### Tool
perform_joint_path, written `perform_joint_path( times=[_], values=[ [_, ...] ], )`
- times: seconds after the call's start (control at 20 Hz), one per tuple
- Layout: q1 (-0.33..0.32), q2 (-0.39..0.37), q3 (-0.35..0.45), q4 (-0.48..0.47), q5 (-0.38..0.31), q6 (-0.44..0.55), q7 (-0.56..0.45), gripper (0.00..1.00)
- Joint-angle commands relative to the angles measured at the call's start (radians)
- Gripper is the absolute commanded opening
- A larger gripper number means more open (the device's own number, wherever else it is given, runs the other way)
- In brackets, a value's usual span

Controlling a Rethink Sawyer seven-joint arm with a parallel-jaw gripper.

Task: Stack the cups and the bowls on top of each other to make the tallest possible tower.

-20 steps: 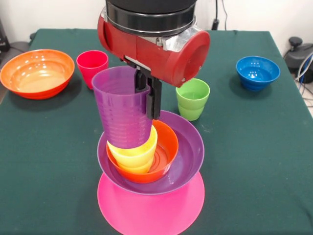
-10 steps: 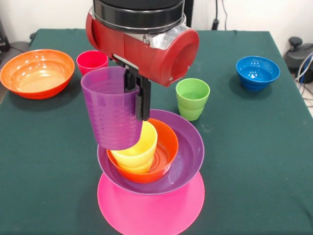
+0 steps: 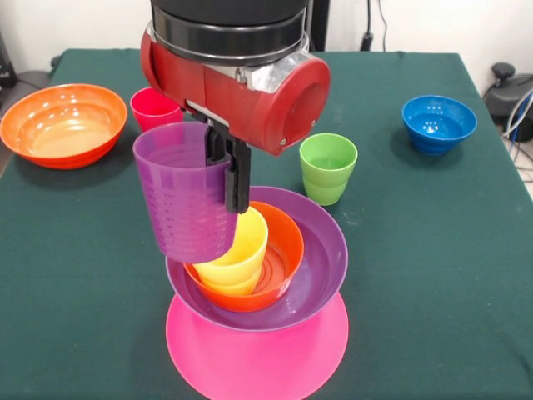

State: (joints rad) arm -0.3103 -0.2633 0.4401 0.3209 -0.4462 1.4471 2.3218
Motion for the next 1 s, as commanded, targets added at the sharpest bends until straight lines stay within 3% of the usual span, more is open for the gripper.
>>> perform_joint_path(
  times=[0.05,1.0],
  values=[
    [0.016,0.006,-0.037,0.154,0.015,-0.063,0.111,0.00],
    [0.030,-0.018,-0.133,0.239,0.110,-0.130,0.121,0.00]
  ],
)
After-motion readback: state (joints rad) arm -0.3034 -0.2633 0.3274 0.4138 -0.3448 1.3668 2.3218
